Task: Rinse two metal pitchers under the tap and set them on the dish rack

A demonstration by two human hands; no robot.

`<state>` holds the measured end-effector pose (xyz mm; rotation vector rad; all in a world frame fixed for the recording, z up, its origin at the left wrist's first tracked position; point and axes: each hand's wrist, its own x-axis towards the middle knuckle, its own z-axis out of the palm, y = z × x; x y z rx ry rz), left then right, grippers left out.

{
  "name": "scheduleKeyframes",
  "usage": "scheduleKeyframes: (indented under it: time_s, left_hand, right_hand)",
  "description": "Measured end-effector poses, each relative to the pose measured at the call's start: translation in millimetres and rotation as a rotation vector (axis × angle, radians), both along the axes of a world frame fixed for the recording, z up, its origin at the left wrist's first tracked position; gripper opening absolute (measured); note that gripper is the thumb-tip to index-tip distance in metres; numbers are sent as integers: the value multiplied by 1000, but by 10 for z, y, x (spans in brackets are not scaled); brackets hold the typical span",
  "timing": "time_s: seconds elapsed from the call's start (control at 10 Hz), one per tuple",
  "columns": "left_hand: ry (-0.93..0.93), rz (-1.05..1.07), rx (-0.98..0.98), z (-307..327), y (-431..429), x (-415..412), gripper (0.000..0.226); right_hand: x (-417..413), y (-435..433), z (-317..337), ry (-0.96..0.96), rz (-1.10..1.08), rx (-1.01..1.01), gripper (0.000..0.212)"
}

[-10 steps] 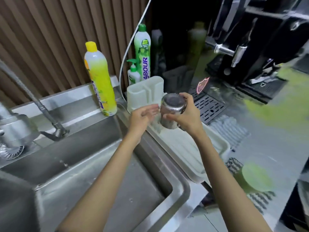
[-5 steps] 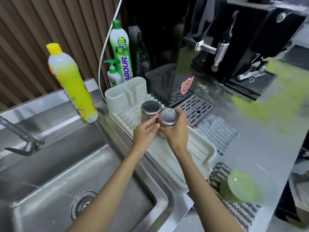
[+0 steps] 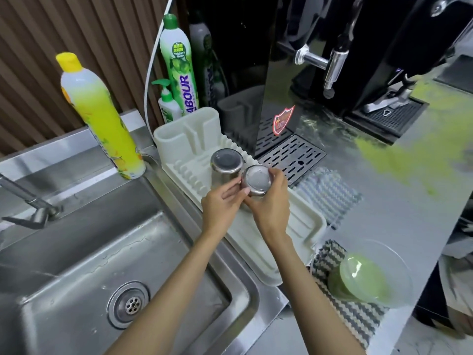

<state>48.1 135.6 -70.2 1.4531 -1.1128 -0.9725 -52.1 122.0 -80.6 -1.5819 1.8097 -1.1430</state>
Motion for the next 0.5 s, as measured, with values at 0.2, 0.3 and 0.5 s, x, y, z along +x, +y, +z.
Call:
scheduleKeyframes:
  time_s: [0.2, 0.3, 0.5]
  left_hand:
    - [-14, -17, 36, -64, 69, 50, 42]
    - [-1, -63, 62, -79, 70, 102, 45]
    - [44, -91, 97, -62, 145, 310, 46]
  right_hand:
    - [67, 69, -39, 85, 11, 46, 72]
    - [103, 74, -27, 97, 64, 52, 77]
    - [175, 84, 25, 297, 39, 72, 96]
